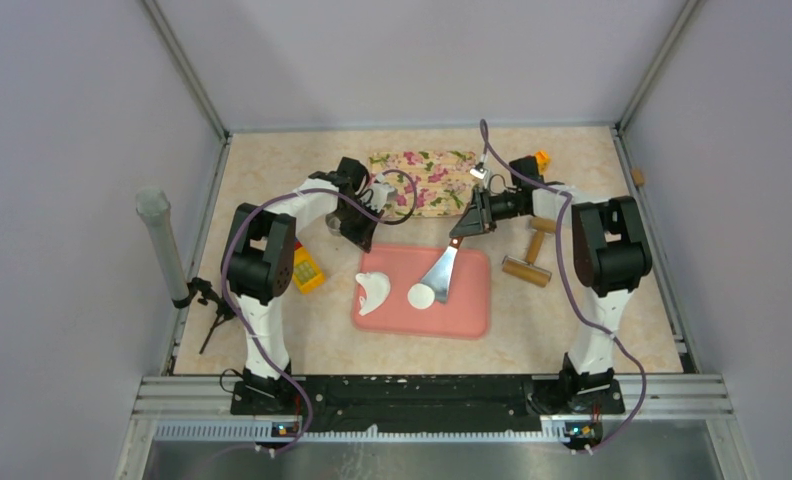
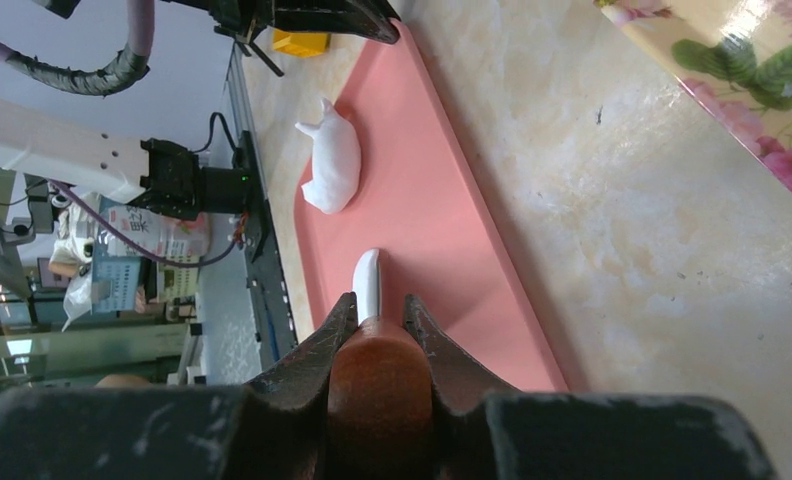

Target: Roll out the dumpling wrappers from the dough

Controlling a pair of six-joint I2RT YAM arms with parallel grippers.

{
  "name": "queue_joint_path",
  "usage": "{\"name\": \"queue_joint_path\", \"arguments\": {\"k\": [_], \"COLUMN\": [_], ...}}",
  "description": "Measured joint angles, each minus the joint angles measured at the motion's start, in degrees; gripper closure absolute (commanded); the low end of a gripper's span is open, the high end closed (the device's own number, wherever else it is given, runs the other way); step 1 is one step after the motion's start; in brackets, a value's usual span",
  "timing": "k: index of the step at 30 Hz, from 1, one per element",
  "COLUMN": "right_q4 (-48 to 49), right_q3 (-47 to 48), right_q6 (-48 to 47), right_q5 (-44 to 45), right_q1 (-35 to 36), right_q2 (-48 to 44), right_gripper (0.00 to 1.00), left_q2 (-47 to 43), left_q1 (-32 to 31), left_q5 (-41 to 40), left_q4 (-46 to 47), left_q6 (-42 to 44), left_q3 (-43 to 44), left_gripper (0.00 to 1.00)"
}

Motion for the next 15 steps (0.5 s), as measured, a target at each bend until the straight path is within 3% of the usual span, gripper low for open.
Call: {"name": "queue_joint_path", "arguments": {"k": [15], "right_q4": [3.17], "right_q3": [-0.02], "right_q6": [3.04], "right_q5": [-3.48], "right_q1": [-0.04], "right_q2": [0.00], "right_gripper": [1.00], "left_q2": [0.00], "left_q1": [-0.07], "left_q5": [-0.20], "left_q4": [-0.02], "left_q6": [0.00], "left_q3": [0.02], "left_gripper": [1.00]}}
